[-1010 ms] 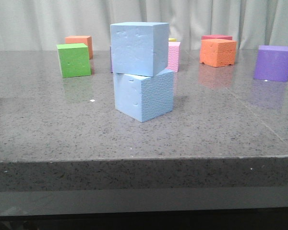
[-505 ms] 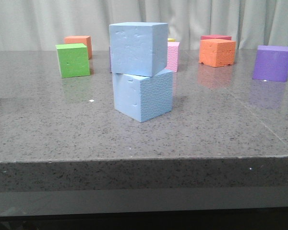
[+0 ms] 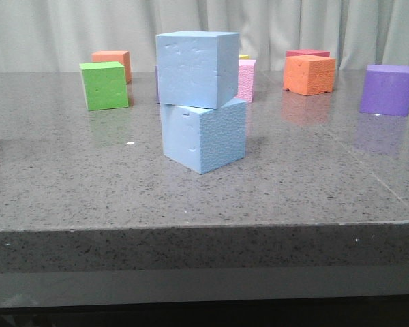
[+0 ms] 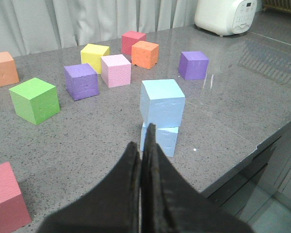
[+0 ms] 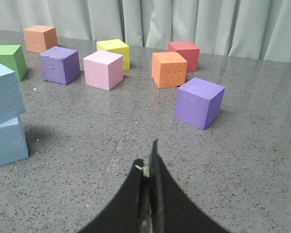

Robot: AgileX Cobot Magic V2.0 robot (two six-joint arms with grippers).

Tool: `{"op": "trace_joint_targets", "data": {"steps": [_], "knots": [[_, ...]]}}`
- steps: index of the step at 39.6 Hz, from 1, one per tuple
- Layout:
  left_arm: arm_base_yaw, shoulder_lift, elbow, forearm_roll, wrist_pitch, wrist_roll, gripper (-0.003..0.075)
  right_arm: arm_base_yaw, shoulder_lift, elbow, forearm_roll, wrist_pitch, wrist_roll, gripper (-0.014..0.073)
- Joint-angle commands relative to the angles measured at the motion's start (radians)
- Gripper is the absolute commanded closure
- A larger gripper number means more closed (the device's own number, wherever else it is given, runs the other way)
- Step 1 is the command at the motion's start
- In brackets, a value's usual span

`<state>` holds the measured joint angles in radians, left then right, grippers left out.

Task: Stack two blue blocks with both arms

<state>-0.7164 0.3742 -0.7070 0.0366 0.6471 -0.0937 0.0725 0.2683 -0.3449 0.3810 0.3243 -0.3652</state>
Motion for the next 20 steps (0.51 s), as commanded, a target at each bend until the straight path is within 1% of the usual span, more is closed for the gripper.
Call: {"op": "trace_joint_targets", "data": {"steps": [1, 11, 16, 20], "knots": [[-0.006, 0.008, -0.025, -0.006, -0.090, -0.011, 0.0741, -0.002, 0.007, -0.026, 0.009, -0.070, -0.008, 0.0662], [-0.006, 0.008, -0.023, -0.001, -0.095, -0.011, 0.0741, -0.002, 0.007, -0.026, 0.009, -0.070, -0.008, 0.0662], [0.001, -0.004, 0.004, 0.028, -0.170, 0.001, 0.0741, -0.002, 0.007, -0.026, 0.009, -0.070, -0.008, 0.0662], [0.047, -0.037, 0.058, 0.028, -0.232, 0.043, 0.0741, -0.002, 0.007, -0.026, 0.009, -0.070, -0.008, 0.0662]]}}
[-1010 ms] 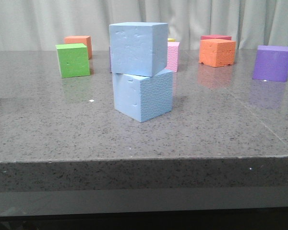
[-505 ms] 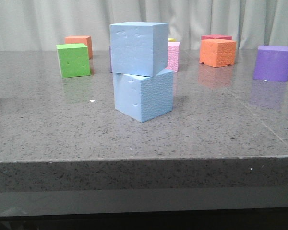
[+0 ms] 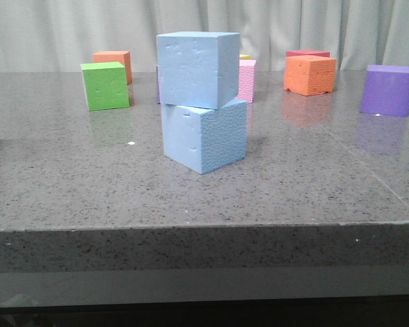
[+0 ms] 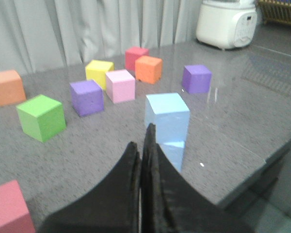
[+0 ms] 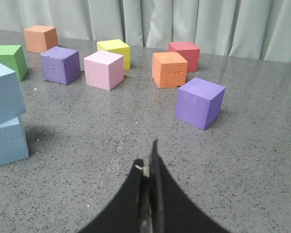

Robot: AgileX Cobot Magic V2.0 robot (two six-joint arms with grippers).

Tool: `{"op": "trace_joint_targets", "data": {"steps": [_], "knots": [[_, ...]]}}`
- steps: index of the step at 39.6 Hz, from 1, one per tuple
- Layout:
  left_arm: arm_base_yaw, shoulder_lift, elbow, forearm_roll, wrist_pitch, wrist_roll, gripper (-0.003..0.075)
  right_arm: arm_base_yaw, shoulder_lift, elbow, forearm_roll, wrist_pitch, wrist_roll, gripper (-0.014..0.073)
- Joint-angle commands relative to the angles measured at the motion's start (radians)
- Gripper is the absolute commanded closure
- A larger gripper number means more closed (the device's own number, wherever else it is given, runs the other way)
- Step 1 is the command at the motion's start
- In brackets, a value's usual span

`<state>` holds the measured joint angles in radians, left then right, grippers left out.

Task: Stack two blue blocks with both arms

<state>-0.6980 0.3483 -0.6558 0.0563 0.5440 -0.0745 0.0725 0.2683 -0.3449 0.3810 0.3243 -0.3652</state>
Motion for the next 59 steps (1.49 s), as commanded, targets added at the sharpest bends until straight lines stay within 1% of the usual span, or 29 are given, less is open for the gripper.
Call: {"op": "trace_joint_targets", "data": {"steps": [1, 7, 12, 19, 23, 29, 32, 39, 42, 56, 59], "knots": [[0.048, -0.028, 0.026, 0.009, -0.143, 0.024, 0.0741, -0.002, 0.007, -0.026, 0.009, -0.070, -0.008, 0.0662], [0.202, -0.127, 0.154, -0.023, -0.209, 0.024, 0.0741, -0.002, 0.007, -0.026, 0.009, -0.070, -0.008, 0.0662], [0.365, -0.229, 0.268, -0.056, -0.265, 0.024, 0.0741, -0.002, 0.007, -0.026, 0.009, -0.070, -0.008, 0.0662], [0.592, -0.371, 0.437, -0.062, -0.386, 0.024, 0.0741, -0.002, 0.007, -0.026, 0.009, -0.070, -0.008, 0.0662], [0.702, -0.364, 0.498, -0.062, -0.440, 0.024, 0.0741, -0.002, 0.007, -0.026, 0.009, -0.068, -0.008, 0.0662], [0.810, -0.373, 0.561, -0.071, -0.457, 0.024, 0.0741, -0.002, 0.007, -0.026, 0.009, -0.068, -0.008, 0.0662], [0.832, -0.373, 0.593, -0.071, -0.466, 0.024, 0.0741, -0.002, 0.007, -0.026, 0.009, -0.068, -0.008, 0.0662], [0.834, -0.373, 0.663, -0.071, -0.487, 0.024, 0.0741, -0.002, 0.007, -0.026, 0.009, -0.068, -0.008, 0.0662], [0.830, -0.373, 0.665, -0.071, -0.465, 0.024, 0.0741, -0.002, 0.007, -0.026, 0.009, -0.068, -0.008, 0.0662], [0.830, -0.373, 0.665, -0.096, -0.465, 0.024, 0.0741, -0.002, 0.007, -0.026, 0.009, -0.068, -0.008, 0.0662], [0.815, -0.373, 0.665, -0.096, -0.465, 0.024, 0.0741, -0.002, 0.007, -0.026, 0.009, -0.068, -0.008, 0.0662]]}}
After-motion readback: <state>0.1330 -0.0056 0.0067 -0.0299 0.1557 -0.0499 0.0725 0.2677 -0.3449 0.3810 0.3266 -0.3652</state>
